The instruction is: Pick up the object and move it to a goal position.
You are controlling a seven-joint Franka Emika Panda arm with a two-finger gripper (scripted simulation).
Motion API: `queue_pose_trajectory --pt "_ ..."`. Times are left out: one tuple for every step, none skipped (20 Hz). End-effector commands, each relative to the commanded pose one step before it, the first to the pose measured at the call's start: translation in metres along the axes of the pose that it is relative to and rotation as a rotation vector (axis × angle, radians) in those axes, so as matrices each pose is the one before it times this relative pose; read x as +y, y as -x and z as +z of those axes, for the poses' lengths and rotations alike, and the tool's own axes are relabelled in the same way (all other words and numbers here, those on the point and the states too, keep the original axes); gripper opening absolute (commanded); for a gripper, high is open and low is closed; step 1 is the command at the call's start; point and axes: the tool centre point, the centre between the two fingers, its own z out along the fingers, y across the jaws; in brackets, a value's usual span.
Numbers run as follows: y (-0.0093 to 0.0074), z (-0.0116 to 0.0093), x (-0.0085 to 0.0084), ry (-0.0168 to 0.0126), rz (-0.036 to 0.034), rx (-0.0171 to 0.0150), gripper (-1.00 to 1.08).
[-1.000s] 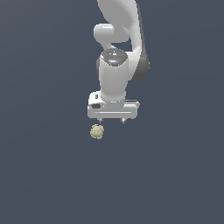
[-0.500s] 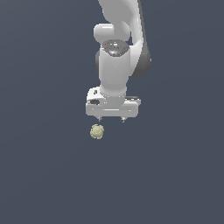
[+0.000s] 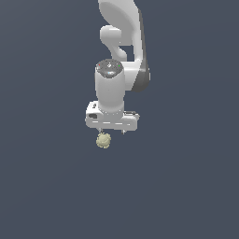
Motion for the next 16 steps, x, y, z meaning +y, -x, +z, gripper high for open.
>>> queue_pose_trajectory --pt "0.00716 0.02395 0.01746 -0.00616 0.04067 -0.01786 1.0" --pt "0.00262 0.00908 0.00676 -0.00227 0.01581 -0.00637 1.0" --pt "0.00237 0.00808 0.00612 -0.00187 0.01425 -0.00565 1.0" --pt "0.00212 0.00709 0.00546 -0.00152 0.01266 -0.00494 1.0" --pt "0.00185 0.00611 0.00478 -0.00122 0.01103 -0.00425 1.0" --pt "0.00158 0.00515 0.00407 -0.00096 0.00937 -0.00358 1.0" --pt "0.0013 0.0042 0.00335 -0.00074 0.00769 -0.00291 1.0" --pt "0.00101 0.00325 0.00261 -0.00054 0.00597 -0.00225 1.0" --pt "0.00073 0.00232 0.00187 -0.00037 0.00427 -0.0016 1.0" --pt "0.00043 0.00139 0.00113 -0.00022 0.00258 -0.00096 1.0" --pt "0.00014 0.00048 0.00041 -0.00008 0.00091 -0.00034 1.0" --pt "-0.0003 -0.00186 -0.00115 0.00104 -0.00364 -0.00009 1.0" --pt "0.00001 0.00035 -0.00001 0.0 0.0 0.0 1.0" --pt "0.00004 0.00106 -0.00002 0.0 0.0 0.0 1.0" --pt "0.00006 0.00176 -0.00004 0.0 0.0 0.0 1.0" --pt "0.00009 0.00246 -0.00005 0.0 0.0 0.0 1.0"
